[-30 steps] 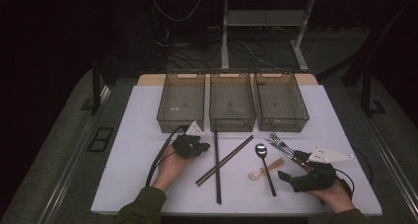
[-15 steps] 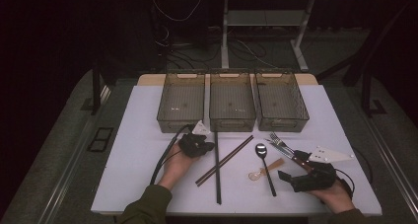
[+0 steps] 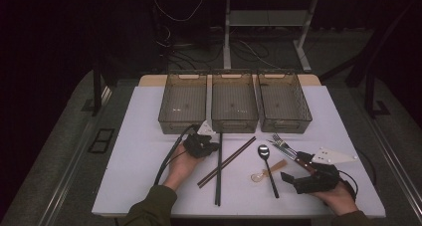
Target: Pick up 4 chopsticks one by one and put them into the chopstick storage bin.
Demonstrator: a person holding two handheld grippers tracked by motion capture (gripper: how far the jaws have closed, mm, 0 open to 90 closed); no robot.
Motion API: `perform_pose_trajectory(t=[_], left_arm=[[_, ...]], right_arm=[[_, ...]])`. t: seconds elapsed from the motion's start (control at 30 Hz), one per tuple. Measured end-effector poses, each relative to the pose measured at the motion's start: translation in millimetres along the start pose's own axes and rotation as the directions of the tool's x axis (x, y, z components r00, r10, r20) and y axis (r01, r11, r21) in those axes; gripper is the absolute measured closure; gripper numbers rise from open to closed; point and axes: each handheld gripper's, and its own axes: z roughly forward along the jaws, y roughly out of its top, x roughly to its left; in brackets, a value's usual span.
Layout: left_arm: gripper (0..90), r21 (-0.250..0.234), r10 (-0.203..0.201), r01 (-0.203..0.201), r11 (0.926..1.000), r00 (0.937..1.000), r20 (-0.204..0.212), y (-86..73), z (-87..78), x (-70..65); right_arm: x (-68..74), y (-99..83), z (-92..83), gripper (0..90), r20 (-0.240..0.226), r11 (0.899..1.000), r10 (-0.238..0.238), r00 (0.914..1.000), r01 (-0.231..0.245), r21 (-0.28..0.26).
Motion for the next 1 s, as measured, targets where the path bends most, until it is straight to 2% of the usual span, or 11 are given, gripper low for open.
perform_pose_trajectory(t=[0.73,0.9,1.0], left_arm=[[89.5,-0.012,0.022,-0.021,0.9997,0.9996,0.016,8.9,9.7,-9.3],[89.1,-0.033,0.001,-0.001,0.9995,0.9999,0.012,10.1,2.3,-9.2],[81.7,-0.058,-0.010,0.012,0.9982,0.9996,0.027,11.0,-7.1,-12.4]], right_arm=[[-0.1,-0.1,-0.4,2.9,0.001,1.000,0.002,1.0000,-0.002,-0.002],[0.0,-0.1,-0.9,2.9,0.002,1.000,0.003,1.0000,-0.003,-0.004],[-0.2,0.0,-1.1,2.9,0.004,1.000,-0.001,1.0000,0.001,-0.006]])
